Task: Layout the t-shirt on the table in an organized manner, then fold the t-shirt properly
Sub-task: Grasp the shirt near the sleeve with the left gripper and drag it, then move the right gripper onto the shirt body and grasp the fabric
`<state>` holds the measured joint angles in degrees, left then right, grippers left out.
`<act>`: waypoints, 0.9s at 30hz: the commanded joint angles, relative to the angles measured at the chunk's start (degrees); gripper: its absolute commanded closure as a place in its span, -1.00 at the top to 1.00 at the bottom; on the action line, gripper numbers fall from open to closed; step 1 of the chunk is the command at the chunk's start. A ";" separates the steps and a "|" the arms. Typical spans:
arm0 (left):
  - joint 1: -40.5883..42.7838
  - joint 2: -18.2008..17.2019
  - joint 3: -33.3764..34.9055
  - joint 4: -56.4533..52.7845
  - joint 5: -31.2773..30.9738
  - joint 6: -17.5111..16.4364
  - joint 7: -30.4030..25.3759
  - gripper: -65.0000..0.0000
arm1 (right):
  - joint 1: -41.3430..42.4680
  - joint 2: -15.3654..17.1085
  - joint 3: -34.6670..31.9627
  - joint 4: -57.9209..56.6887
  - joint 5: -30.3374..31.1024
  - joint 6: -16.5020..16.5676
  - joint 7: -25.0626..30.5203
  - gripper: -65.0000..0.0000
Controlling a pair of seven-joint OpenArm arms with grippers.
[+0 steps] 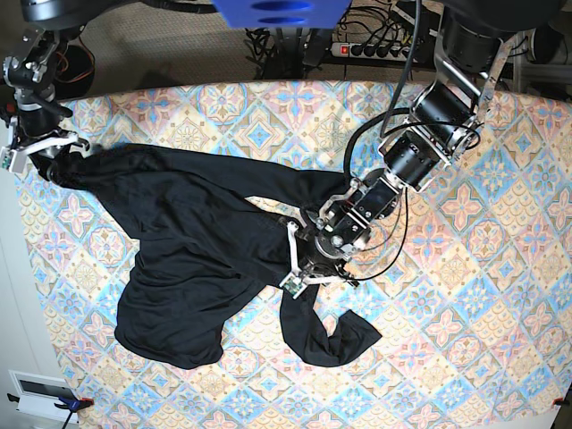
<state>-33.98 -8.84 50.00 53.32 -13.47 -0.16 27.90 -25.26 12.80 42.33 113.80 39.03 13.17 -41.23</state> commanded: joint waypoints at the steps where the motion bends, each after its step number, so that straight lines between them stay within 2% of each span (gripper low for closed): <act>1: -1.76 0.80 0.42 0.26 0.95 0.21 -0.87 -0.41 | -0.02 1.05 0.44 0.88 0.67 0.24 0.75 -0.52; 3: -1.76 1.32 2.44 -0.35 2.79 0.12 -0.87 -0.43 | -0.02 1.14 0.44 0.88 0.67 0.24 -0.83 -0.45; 4: -1.67 1.32 3.06 -0.35 3.58 0.12 -0.96 -0.51 | -0.02 1.14 0.44 0.88 0.67 0.24 -1.18 -0.41; 7: -1.85 1.32 2.79 0.00 3.94 0.12 -2.54 -0.98 | -0.02 1.14 0.09 0.88 0.67 0.24 -1.18 -0.35; 11: -2.99 0.45 -0.90 2.64 4.02 0.30 -4.91 -0.99 | 2.79 1.58 -4.04 0.97 0.67 0.24 -1.18 -0.35; 13: -2.55 -1.22 -5.91 8.53 3.94 0.30 -4.91 -1.00 | 3.41 3.69 -8.26 0.97 0.58 0.24 -1.18 -0.35; 15: -1.14 -1.49 -11.18 14.77 3.94 0.30 -4.56 -1.00 | 3.59 5.71 -13.80 0.97 0.58 0.24 -0.74 -0.35; 17: -1.14 -1.49 -14.70 16.53 3.32 0.21 -4.56 -1.00 | 4.11 7.82 -18.81 1.06 0.58 0.24 -0.74 -0.35; 20: -1.23 -1.49 -19.18 18.11 -1.16 0.21 -4.47 -1.00 | 8.86 8.43 -25.58 0.97 0.32 0.33 -0.74 -0.34; 22: -1.32 -1.49 -21.65 18.11 -3.80 0.21 -2.63 -1.00 | 11.41 8.43 -30.24 0.97 -3.38 0.33 -0.74 -0.34; 25: -1.23 -1.58 -23.49 18.11 -5.73 0.21 0.28 -1.00 | 15.10 8.52 -38.59 0.18 -14.81 0.50 -0.66 -0.34; 27: -0.70 -2.19 -23.49 18.11 -5.82 0.30 0.80 -1.00 | 19.23 8.61 -46.41 -2.28 -21.93 0.59 -0.66 -0.29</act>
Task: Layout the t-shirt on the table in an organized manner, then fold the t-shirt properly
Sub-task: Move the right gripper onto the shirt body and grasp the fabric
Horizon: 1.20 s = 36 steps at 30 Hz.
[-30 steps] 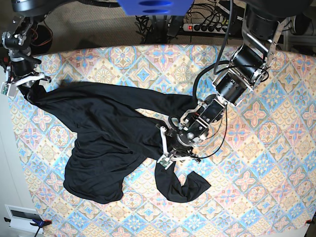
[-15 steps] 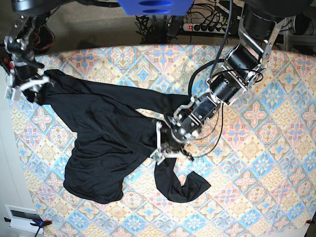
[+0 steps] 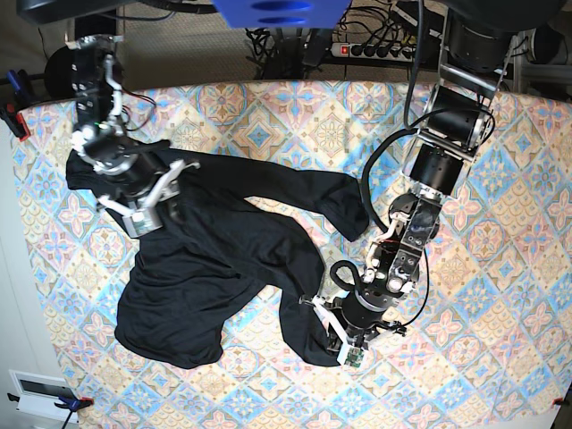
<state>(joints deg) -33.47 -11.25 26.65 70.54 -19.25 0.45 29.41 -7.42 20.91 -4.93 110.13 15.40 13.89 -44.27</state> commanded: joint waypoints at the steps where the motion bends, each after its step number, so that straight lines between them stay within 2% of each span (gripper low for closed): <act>1: -0.24 -0.58 -0.24 0.89 -0.32 -0.23 -0.71 -1.00 | 3.68 0.59 -3.03 -0.37 -1.29 -0.13 2.38 -0.25; 4: 1.96 -1.55 -2.26 0.89 -0.40 -0.14 -0.71 -1.00 | 8.70 0.59 -10.94 -5.99 -5.16 -0.13 2.47 -0.12; 7: 5.39 -1.55 -8.85 0.89 -2.07 -0.14 0.09 -0.97 | 12.91 0.59 -16.21 -9.42 -6.65 -0.13 2.47 -0.03; 11: 9.25 -1.55 -20.81 0.89 -8.75 -0.14 6.68 -0.75 | 18.72 0.32 -21.14 -14.08 -6.74 -0.13 3.88 0.00; 13: 11.28 -2.78 -24.24 0.89 -11.30 -0.23 8.26 -0.63 | 20.83 0.32 -23.07 -17.69 -6.74 -0.13 5.46 0.00; 16: 13.74 -5.50 -25.12 0.97 -14.38 -0.23 8.53 -0.53 | 25.13 0.24 -26.06 -22.70 -6.74 -0.13 6.07 0.01; 19: 15.76 -7.08 -25.20 1.06 -16.32 -0.23 8.53 -0.53 | 29.27 0.15 -30.46 -25.86 -6.56 -0.04 6.60 0.01; 23: 17.43 -7.70 -25.29 1.06 -18.16 -0.23 8.53 -0.54 | 32.61 -0.38 -34.32 -29.29 -6.48 3.91 8.89 0.01; 28: 19.80 -7.70 -29.51 2.38 -18.51 -0.23 8.79 -0.54 | 33.66 -5.39 -34.32 -33.86 -6.48 6.20 9.15 0.01; 36: 22.44 -7.70 -29.78 7.13 -18.25 -0.23 8.79 -0.54 | 36.74 -6.18 -34.41 -45.55 -6.48 6.99 14.16 0.00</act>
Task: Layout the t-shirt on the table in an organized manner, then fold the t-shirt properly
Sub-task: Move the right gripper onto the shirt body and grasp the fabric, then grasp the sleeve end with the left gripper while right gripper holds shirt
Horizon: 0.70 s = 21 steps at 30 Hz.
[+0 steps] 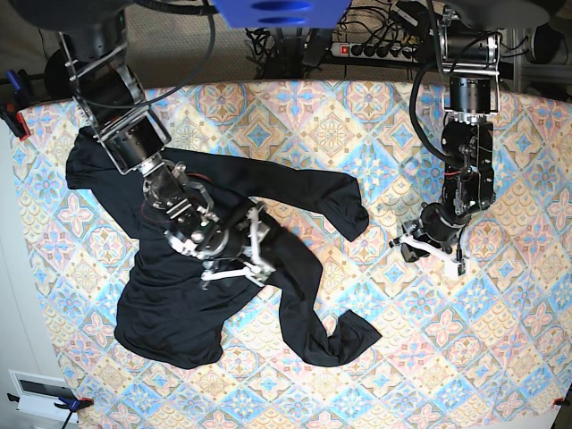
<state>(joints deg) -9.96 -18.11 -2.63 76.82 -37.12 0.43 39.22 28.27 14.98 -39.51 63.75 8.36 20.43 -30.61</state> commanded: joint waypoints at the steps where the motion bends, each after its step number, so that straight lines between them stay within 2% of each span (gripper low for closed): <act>1: -1.08 -0.84 -0.49 0.94 -0.37 -0.21 -1.02 -0.54 | 1.05 -0.26 0.17 -0.49 0.56 0.45 0.94 0.00; 4: -0.99 -0.84 -0.58 0.94 -0.37 -0.29 -1.02 -0.54 | 1.05 -0.26 0.17 -2.95 0.56 0.54 1.03 -0.12; 7: -0.11 -0.84 -0.58 1.03 -0.46 -0.29 -1.02 -0.54 | 0.78 -0.08 0.52 -2.60 0.56 0.54 0.94 -0.55; 9: -0.02 -0.84 -0.31 1.03 -0.46 -0.29 -1.02 -0.54 | 0.61 0.18 0.61 1.62 0.65 0.54 1.38 -0.92; 10: -0.02 -0.84 -0.31 1.03 -0.46 -0.29 -1.02 -0.54 | -0.71 0.80 1.31 4.17 0.74 0.54 1.29 -1.00; 13: -0.02 -0.48 -0.22 1.03 -0.46 -0.29 -1.02 -0.54 | -6.34 4.93 8.61 14.72 1.88 0.54 0.85 -0.96; 16: -0.11 -0.40 0.92 1.03 -0.46 -0.29 -1.20 -0.54 | -11.00 5.98 17.13 25.70 5.57 0.54 -1.87 -1.00; 18: -0.20 -0.40 2.77 1.03 -0.37 -0.29 -1.29 -0.54 | -13.02 6.51 23.20 29.05 9.09 0.54 -2.84 -1.00; 21: -0.29 0.57 4.35 1.03 -0.11 -0.29 -1.38 -0.54 | -14.60 9.50 33.40 29.92 15.16 0.54 -2.84 -1.00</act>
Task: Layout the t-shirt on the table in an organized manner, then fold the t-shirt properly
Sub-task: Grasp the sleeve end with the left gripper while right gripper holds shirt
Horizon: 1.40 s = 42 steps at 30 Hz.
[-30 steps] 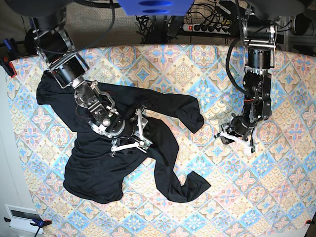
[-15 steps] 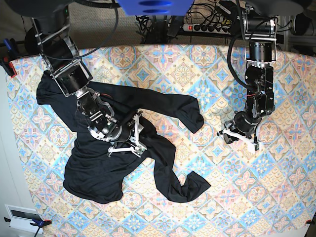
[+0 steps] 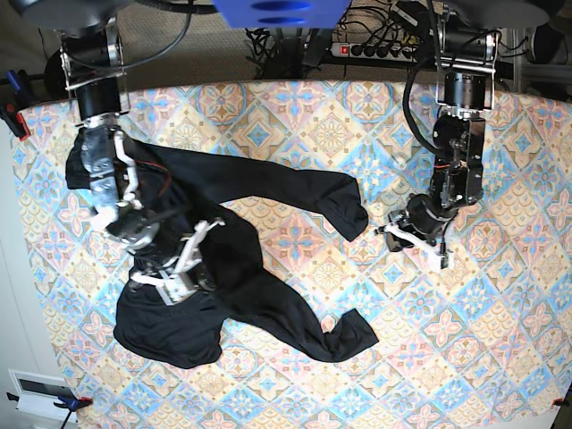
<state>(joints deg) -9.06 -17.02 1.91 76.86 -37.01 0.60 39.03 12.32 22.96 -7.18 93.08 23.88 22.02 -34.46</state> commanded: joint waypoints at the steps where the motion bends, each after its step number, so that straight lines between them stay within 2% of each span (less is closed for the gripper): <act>1: -1.18 -0.35 -0.11 0.99 -0.13 -0.47 -1.18 -0.54 | 1.35 2.31 4.23 0.15 1.31 -1.05 1.01 -1.00; 4: -1.45 0.36 1.30 0.99 -0.13 -0.56 -1.18 -0.54 | 1.35 3.81 12.06 -2.75 3.24 -1.05 1.01 -1.00; 9: -5.75 1.24 10.18 0.99 0.40 -0.56 -1.18 -0.54 | 4.08 5.22 25.60 -11.89 -0.45 -1.14 0.74 -1.00; 12: -8.22 3.08 14.66 0.90 4.09 -0.56 -1.18 -0.54 | 7.24 5.30 31.22 -16.37 -6.34 -1.32 0.74 -1.00; 16: -9.89 5.89 17.65 0.37 10.07 -0.56 -1.18 -0.54 | 11.38 5.30 37.20 -22.70 -17.59 -1.49 1.18 -1.00; 20: -11.47 7.83 19.76 -1.12 11.74 -0.56 -1.27 -0.54 | 13.84 5.30 41.33 -27.45 -24.80 -5.71 1.18 -0.99; 23: -11.64 8.80 19.76 -1.48 11.74 -0.56 -1.27 -0.54 | 12.52 5.30 39.14 -27.54 -25.07 -5.89 0.74 -0.84; 26: -11.64 8.97 19.49 -1.91 11.74 -0.56 -1.27 -0.54 | 8.04 5.30 32.45 -26.48 -25.07 -6.15 0.66 -0.53; 29: -11.38 8.62 19.41 -1.91 11.74 -0.56 -1.27 -0.54 | 3.11 5.30 28.15 -19.54 -24.71 -6.06 0.66 -0.32; 35: -11.29 7.04 19.41 -1.56 11.74 -0.56 -1.27 -0.54 | -5.50 4.42 16.54 -1.43 -24.63 -5.80 1.01 -0.32; 38: -11.20 6.95 19.41 -1.56 11.65 -0.56 -1.27 -0.54 | -5.94 1.52 11.27 1.82 -24.63 -5.80 1.01 -0.31; 42: -11.20 6.51 19.32 -1.48 11.65 -0.56 -1.27 -0.54 | -5.94 0.47 7.93 1.65 -24.71 -5.80 1.01 -0.32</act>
<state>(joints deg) -18.74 -10.46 21.54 74.13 -25.06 0.25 38.98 4.95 22.22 0.25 93.65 -0.32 16.93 -34.70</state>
